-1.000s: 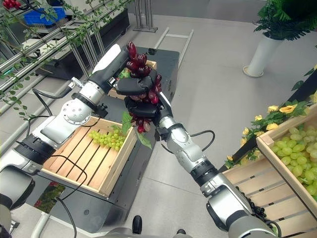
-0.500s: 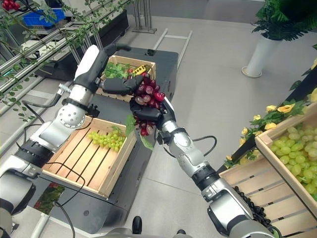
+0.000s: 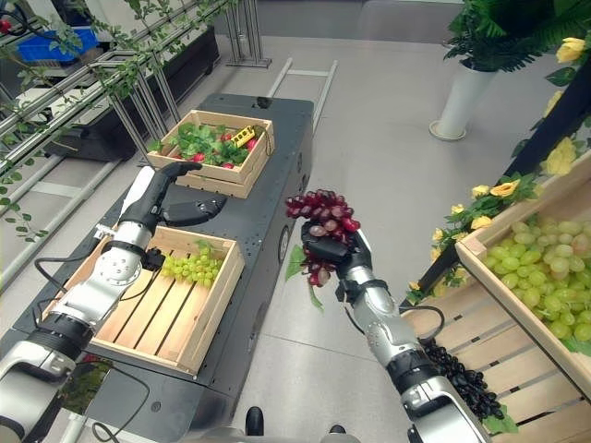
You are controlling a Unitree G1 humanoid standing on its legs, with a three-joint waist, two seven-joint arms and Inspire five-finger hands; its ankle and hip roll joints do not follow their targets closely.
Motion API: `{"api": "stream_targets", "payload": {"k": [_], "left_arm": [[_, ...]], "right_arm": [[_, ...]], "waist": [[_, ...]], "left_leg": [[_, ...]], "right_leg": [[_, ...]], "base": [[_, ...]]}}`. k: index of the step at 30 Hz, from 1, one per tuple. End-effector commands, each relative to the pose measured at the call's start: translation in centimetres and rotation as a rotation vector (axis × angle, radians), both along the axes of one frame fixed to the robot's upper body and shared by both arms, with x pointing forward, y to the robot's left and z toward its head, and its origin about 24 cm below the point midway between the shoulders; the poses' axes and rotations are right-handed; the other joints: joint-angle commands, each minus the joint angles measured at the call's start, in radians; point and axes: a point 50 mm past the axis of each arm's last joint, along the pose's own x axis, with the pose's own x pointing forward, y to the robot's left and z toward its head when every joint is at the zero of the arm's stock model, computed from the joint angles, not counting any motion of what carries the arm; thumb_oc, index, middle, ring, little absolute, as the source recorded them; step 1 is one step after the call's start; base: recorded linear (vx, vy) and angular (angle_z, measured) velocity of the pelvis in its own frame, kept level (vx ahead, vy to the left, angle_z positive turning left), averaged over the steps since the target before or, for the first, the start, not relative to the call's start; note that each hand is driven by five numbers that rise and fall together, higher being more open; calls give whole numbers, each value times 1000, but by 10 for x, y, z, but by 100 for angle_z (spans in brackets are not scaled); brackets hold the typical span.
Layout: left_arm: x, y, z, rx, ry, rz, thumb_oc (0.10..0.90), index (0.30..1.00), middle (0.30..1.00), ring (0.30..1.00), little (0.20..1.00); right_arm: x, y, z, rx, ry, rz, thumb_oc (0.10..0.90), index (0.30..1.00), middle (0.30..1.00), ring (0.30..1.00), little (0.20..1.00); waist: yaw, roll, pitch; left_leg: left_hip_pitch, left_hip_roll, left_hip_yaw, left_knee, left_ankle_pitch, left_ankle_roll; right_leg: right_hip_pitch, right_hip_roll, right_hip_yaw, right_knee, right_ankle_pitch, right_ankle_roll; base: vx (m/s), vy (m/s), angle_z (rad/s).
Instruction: Pick up the fruits from the basket on one side to the basket on the other side
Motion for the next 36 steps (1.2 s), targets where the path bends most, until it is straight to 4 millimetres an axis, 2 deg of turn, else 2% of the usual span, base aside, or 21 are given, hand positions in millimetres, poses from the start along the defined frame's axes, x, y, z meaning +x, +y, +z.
{"api": "stream_targets", "payload": {"k": [1, 3, 4, 6, 9, 14, 19, 20, 23, 24, 28, 32, 34, 36], "left_arm": [[5, -5, -10, -443, 12, 22, 800, 900, 900, 900, 900], [-7, -22, -43, -612, 121, -1, 800, 900, 900, 900, 900], [-9, -24, -49, -668, 142, 2, 800, 900, 900, 900, 900], [-25, -41, -78, -908, 220, -34, 800, 900, 900, 900, 900], [-40, -52, -99, -832, 281, -28, 800, 900, 900, 900, 900], [-58, -50, -120, -704, 347, -4, 800, 900, 900, 900, 900], [-61, -45, -120, -694, 319, 48, 800, 900, 900, 900, 900], [-60, -46, -117, -691, 301, 48, 800, 900, 900, 900, 900], [-53, -46, -100, -629, 211, 32, 800, 900, 900, 900, 900], [-52, -46, -99, -626, 206, 30, 800, 900, 900, 900, 900], [-40, -53, -83, -626, 131, -4, 800, 900, 900, 900, 900], [-34, -66, -72, -623, 95, -46, 800, 900, 900, 900, 900], [-30, -73, -65, -628, 76, -67, 800, 900, 900, 900, 900], [-27, -74, -62, -634, 71, -77, 800, 900, 900, 900, 900]], "right_arm": [[4, 1, 22, 47, -216, 8, 400, 300, 300, 300, 300], [-6, -1, 7, 35, -164, -15, 400, 300, 300, 300, 300], [-8, -2, 5, 36, -154, -20, 400, 300, 300, 300, 300], [-21, -6, -13, 23, -96, -36, 400, 300, 300, 300, 300], [-32, -8, -30, -5, -31, -52, 400, 300, 300, 300, 300], [-48, -13, -48, -21, 54, -81, 400, 300, 300, 300, 300], [-51, -20, -52, -44, 68, -120, 400, 300, 300, 300, 300], [-50, -23, -50, -48, 58, -143, 400, 300, 300, 300, 300], [-41, -32, -35, -52, -4, -203, 400, 300, 300, 300, 300], [-41, -32, -33, -51, -8, -209, 400, 300, 300, 300, 300], [-35, -55, -18, -36, -70, -294, 400, 300, 300, 300, 300], [-25, -72, 2, -74, -140, -352, 400, 300, 300, 300, 300], [-21, -82, 17, -93, -183, -386, 400, 300, 300, 300, 300], [-19, -87, 23, -103, -199, -406, 400, 300, 300, 300, 300]], "waist": [[-11, -10, -95], [-21, -12, -86], [-22, -12, -85], [-31, -13, -72], [-38, -14, -55], [-46, -17, -33], [-58, -11, 12], [-61, -11, 33], [-70, -28, 122], [-71, -29, 127], [-88, -54, 218], [-95, -74, 273], [-100, -82, 298], [-103, -83, 310]], "left_leg": [[53, -52, 0, 2, -178, 8], [54, -51, 8, 2, -178, 10], [54, -51, 9, 2, -178, 11], [58, -49, 19, 2, -184, 17], [65, -48, 32, 2, -188, 22], [70, -44, 55, 2, -192, 30], [54, -37, 91, 13, -183, 37], [29, -35, 98, 45, -190, 41], [-77, -31, 114, 199, -226, 46], [-86, -30, 116, 210, -230, 46], [-186, -13, 154, 359, -272, 45], [-277, 17, 196, 501, -335, 42], [-340, 27, 187, 567, -353, 40], [-362, 29, 181, 591, -361, 42]], "right_leg": [[-18, 80, 7, 1, -22, -66], [-22, 81, 16, 2, -18, -64], [-23, 81, 18, 3, -17, -64], [-28, 82, 28, 8, -18, -63], [-31, 84, 40, 19, -19, -62], [-43, 84, 54, 30, -19, -58], [-96, 82, 66, 97, -35, -58], [-127, 81, 67, 141, -46, -60], [-229, 75, 69, 271, -78, -68], [-236, 75, 69, 278, -80, -68], [-322, 64, 53, 354, -82, -77], [-391, 66, 31, 410, -95, -82], [-444, 75, 44, 450, -100, -91], [-468, 78, 47, 478, -107, -94]], "base": [[39, 15, -12], [26, 14, -23], [10, 11, -26], [14, 17, -24], [22, 16, -28], [31, 19, -16], [4, 50, -21], [-73, 53, -19], [-139, 48, -25], [-133, 48, -26], [-93, 65, -15], [-39, 55, -27], [-91, 19, -25], [-37, 17, -14]]}}
